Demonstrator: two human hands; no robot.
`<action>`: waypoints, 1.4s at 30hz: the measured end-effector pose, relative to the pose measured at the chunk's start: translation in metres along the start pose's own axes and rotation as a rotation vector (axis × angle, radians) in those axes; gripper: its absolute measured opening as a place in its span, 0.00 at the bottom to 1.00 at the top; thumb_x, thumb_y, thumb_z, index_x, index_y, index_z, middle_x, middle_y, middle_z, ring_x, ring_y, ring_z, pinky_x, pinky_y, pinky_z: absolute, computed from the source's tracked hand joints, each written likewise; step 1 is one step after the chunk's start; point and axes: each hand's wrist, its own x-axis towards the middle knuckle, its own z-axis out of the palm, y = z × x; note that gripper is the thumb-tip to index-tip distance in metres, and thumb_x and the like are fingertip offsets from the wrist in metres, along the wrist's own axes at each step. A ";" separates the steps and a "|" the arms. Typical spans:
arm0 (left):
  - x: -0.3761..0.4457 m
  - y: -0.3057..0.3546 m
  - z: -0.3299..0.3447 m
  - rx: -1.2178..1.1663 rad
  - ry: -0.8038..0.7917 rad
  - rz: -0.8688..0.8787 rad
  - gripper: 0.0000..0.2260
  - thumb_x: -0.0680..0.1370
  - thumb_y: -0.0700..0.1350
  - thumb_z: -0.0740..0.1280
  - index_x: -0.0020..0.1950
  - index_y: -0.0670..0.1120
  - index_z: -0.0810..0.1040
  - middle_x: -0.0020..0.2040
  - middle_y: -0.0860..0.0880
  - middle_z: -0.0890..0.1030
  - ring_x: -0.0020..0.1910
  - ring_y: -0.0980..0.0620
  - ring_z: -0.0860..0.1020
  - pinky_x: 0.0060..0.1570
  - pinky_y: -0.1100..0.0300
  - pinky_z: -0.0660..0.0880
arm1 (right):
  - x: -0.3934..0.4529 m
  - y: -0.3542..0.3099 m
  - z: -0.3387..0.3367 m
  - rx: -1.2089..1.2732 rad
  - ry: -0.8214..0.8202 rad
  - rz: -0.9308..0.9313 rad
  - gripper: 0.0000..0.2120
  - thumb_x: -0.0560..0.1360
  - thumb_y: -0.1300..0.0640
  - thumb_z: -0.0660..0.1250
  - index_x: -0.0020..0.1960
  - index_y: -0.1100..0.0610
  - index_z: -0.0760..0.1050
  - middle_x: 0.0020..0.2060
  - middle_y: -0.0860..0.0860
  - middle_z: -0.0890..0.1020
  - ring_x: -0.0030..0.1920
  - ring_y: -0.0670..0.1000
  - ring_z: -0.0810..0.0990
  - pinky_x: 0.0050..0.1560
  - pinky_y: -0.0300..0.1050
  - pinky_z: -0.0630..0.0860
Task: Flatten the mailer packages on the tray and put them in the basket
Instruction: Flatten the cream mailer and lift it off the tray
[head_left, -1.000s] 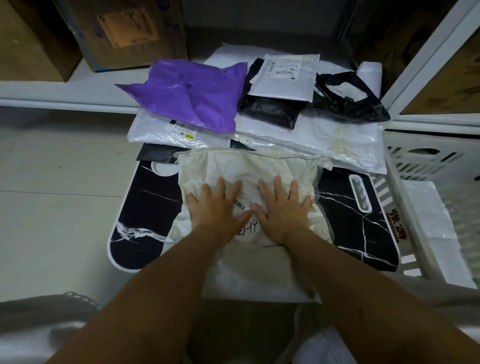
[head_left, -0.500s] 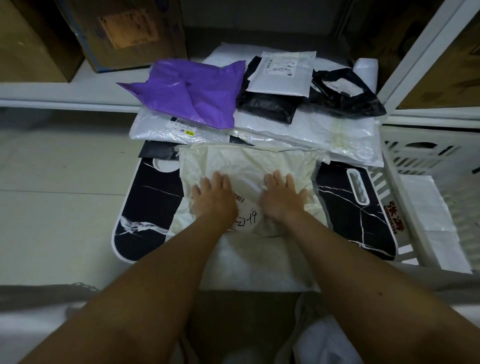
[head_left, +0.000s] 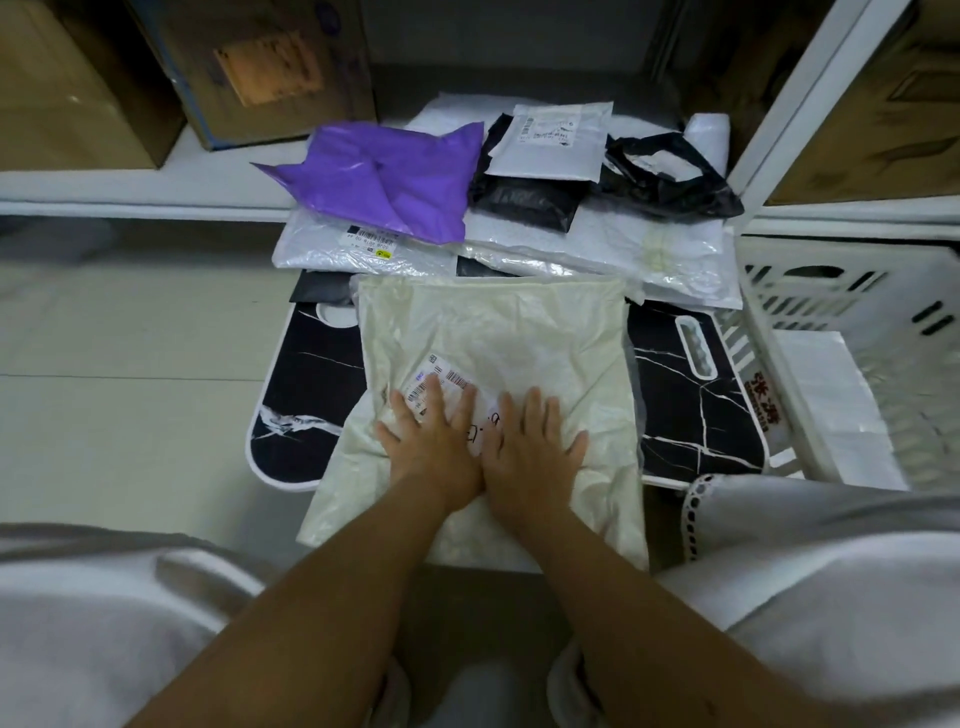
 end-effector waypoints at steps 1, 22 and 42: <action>0.002 -0.001 -0.001 -0.030 -0.012 0.005 0.30 0.77 0.66 0.43 0.75 0.62 0.34 0.77 0.49 0.33 0.73 0.33 0.34 0.69 0.31 0.42 | -0.001 0.005 0.003 -0.015 0.014 -0.026 0.29 0.78 0.41 0.36 0.77 0.44 0.52 0.79 0.50 0.50 0.78 0.54 0.45 0.72 0.67 0.44; 0.083 -0.093 -0.067 -0.819 0.158 -0.366 0.19 0.76 0.53 0.64 0.48 0.36 0.78 0.44 0.40 0.80 0.50 0.38 0.79 0.48 0.53 0.74 | 0.042 -0.080 -0.010 -0.021 0.185 -0.554 0.06 0.70 0.58 0.66 0.44 0.59 0.79 0.38 0.57 0.78 0.39 0.60 0.77 0.37 0.50 0.74; 0.115 -0.105 -0.086 -0.757 0.257 -0.343 0.15 0.80 0.49 0.62 0.54 0.38 0.80 0.53 0.38 0.81 0.53 0.38 0.78 0.51 0.52 0.73 | 0.002 -0.125 -0.003 -0.063 -0.002 -1.133 0.03 0.66 0.64 0.73 0.37 0.62 0.79 0.32 0.55 0.80 0.36 0.57 0.79 0.36 0.44 0.75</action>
